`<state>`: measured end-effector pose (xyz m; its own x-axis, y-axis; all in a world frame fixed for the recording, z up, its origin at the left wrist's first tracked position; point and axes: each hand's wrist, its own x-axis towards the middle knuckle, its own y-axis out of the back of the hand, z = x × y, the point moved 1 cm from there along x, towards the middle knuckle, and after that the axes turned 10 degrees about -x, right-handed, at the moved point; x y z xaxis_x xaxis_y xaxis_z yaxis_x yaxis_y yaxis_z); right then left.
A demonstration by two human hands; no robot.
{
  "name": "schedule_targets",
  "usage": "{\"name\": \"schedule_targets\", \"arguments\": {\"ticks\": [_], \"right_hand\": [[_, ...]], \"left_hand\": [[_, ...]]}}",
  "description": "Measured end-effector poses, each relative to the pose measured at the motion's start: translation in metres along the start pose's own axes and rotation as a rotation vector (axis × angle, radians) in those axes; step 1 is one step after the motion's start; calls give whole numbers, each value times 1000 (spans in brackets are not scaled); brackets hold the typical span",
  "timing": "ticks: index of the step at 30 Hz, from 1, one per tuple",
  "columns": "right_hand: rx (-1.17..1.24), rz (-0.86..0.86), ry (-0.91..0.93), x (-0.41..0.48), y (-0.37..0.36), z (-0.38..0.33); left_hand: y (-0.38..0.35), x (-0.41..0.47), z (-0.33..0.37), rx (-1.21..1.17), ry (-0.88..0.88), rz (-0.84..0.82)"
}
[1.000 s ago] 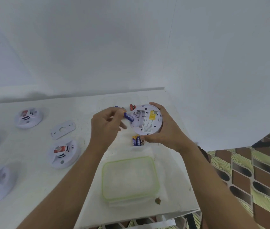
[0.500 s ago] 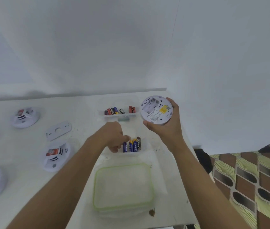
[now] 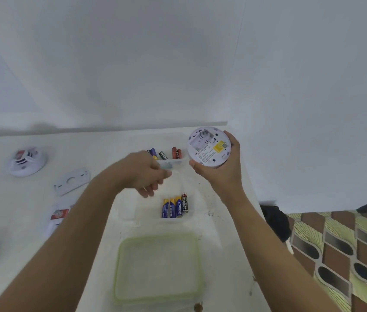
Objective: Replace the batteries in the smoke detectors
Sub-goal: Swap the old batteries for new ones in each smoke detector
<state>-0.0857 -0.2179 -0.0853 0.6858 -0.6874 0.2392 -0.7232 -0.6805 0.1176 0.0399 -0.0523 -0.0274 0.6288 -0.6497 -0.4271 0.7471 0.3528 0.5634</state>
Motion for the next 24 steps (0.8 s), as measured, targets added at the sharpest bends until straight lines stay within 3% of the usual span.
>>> {"name": "schedule_targets", "arguments": {"ticks": [8, 16, 24], "right_hand": [[-7, 25, -12, 20, 0, 5], [-53, 13, -9, 38, 3, 17], [-56, -2, 1, 46, 6, 26]], "left_hand": [[12, 72, 17, 114, -220, 245], [-2, 130, 11, 421, -164, 106], [0, 135, 8, 404, -208, 146]]}}
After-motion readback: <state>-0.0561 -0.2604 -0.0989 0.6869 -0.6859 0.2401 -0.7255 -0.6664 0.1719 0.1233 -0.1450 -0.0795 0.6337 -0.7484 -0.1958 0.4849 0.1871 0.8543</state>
